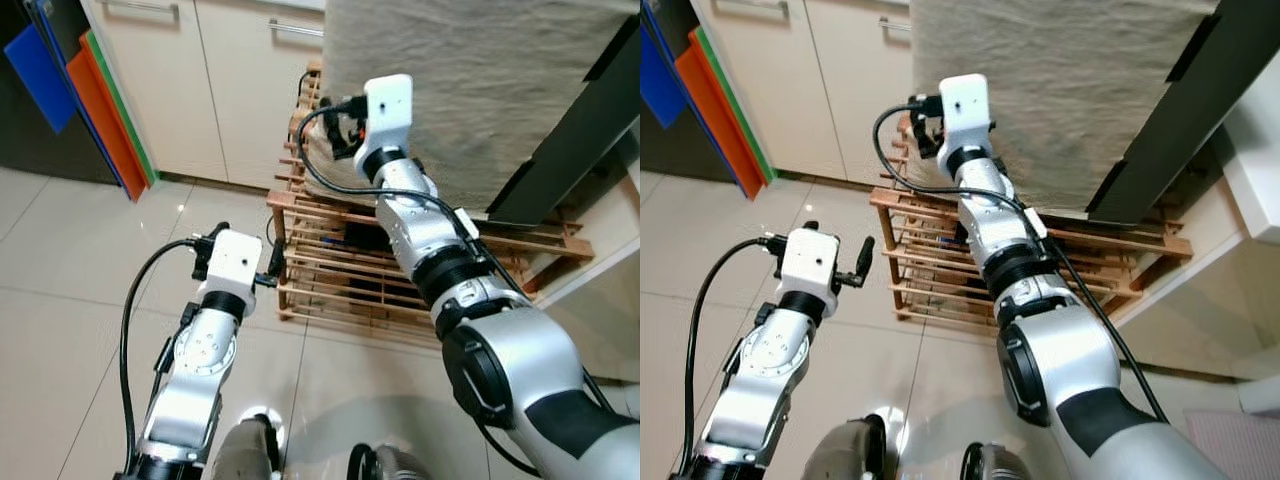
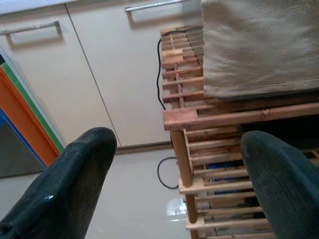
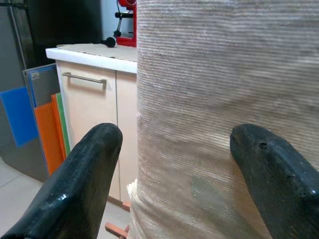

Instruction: Restocking fridge

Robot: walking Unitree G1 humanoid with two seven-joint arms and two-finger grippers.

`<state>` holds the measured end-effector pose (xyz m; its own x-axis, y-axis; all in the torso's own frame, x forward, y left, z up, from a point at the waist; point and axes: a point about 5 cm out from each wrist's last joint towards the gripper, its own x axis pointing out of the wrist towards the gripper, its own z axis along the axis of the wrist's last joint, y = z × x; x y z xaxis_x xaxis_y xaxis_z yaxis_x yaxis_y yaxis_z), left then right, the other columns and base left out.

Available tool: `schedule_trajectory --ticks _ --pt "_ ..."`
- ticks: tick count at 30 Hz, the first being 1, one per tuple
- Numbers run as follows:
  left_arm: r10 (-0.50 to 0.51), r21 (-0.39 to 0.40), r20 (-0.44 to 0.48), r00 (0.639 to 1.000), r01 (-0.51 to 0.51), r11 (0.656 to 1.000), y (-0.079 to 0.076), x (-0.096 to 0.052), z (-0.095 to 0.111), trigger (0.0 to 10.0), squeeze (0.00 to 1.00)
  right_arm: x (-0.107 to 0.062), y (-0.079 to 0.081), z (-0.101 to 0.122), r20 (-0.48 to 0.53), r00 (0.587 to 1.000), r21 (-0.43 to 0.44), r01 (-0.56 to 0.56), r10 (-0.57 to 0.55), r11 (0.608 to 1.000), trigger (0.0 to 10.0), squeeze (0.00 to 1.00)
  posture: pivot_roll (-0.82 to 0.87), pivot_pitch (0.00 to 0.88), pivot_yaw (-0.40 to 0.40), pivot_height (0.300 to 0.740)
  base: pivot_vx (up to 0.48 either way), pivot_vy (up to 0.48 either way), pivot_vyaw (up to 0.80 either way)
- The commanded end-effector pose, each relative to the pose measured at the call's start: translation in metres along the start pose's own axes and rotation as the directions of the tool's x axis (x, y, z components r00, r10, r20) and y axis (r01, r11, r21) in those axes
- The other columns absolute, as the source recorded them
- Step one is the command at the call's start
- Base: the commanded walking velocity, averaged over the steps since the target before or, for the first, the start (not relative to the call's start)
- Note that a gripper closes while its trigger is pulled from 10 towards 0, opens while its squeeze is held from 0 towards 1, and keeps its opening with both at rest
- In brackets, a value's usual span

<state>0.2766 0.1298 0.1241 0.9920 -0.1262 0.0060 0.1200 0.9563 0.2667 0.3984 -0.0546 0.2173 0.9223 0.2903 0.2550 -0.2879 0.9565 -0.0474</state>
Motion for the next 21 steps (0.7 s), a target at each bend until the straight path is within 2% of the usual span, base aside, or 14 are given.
schedule_trajectory --ticks 1,5,9,11,13,15,16,17,20,21 --pt "-0.033 0.011 0.01 0.999 0.032 0.999 -0.006 0.006 0.003 10.0 0.0 -0.009 -0.003 -0.008 0.018 1.0 0.021 0.002 -0.002 1.0 10.0 0.0 0.27 0.183 -0.059 0.74 0.0 0.0 0.0" --pt "-0.053 0.009 0.009 0.999 0.053 0.999 -0.009 0.012 0.004 10.0 0.0 -0.017 -0.002 -0.01 0.065 0.998 0.025 -0.008 0.006 1.0 10.0 0.0 0.24 0.145 -0.051 0.74 0.0 0.0 0.0" --pt "-0.083 0.005 0.033 0.996 0.083 0.997 -0.013 0.025 0.007 10.0 0.0 -0.041 -0.009 -0.019 0.08 0.996 0.074 0.031 -0.037 0.997 10.0 0.0 0.2 0.085 -0.037 0.74 0.0 0.0 0.0" --pt "-0.091 -0.001 0.042 0.995 0.091 0.996 -0.013 0.03 0.009 10.0 0.0 -0.059 -0.014 -0.02 0.097 0.994 0.091 0.042 -0.051 0.995 10.0 0.0 0.18 0.064 -0.026 0.74 0.0 0.0 0.0" --pt "-0.099 -0.001 0.048 0.994 0.099 0.995 -0.012 0.035 0.011 10.0 0.0 -0.081 -0.02 -0.017 0.115 0.991 0.068 0.063 -0.07 0.996 10.0 0.0 0.16 0.049 -0.013 0.74 0.0 0.0 0.0" --pt "-0.115 -0.016 0.042 0.992 0.116 0.993 -0.014 0.04 0.01 10.0 0.0 -0.096 -0.029 -0.02 0.1 0.99 0.053 0.1 -0.104 0.994 10.0 0.0 0.13 0.035 0.001 0.74 0.0 0.0 0.0" --pt "-0.115 -0.016 0.042 0.992 0.116 0.993 -0.014 0.04 0.01 10.0 0.0 -0.096 -0.029 -0.02 0.1 0.99 0.053 0.1 -0.104 0.994 10.0 0.0 0.13 0.035 0.001 0.74 0.0 0.0 0.0" --pt "-0.129 -0.042 0.026 0.991 0.13 0.991 -0.017 0.042 0.007 10.0 0.0 -0.118 -0.041 -0.036 0.041 0.988 0.033 0.148 -0.149 0.988 10.0 0.0 0.11 0.004 0.011 0.74 0.0 0.0 0.0" --pt "-0.096 -0.114 0.031 0.995 0.099 0.989 -0.011 0.044 0.009 10.0 0.0 -0.149 -0.059 -0.061 -0.039 0.981 0.008 0.192 -0.191 0.981 10.0 0.0 0.1 0.0 0.016 0.74 0.0 0.0 0.0" --pt "-0.082 -0.131 0.034 0.996 0.086 0.988 -0.009 0.044 0.009 10.0 0.0 -0.155 -0.063 -0.064 -0.056 0.978 0.009 0.204 -0.203 0.979 10.0 0.0 0.1 0.0 0.016 0.74 0.0 0.0 0.0"
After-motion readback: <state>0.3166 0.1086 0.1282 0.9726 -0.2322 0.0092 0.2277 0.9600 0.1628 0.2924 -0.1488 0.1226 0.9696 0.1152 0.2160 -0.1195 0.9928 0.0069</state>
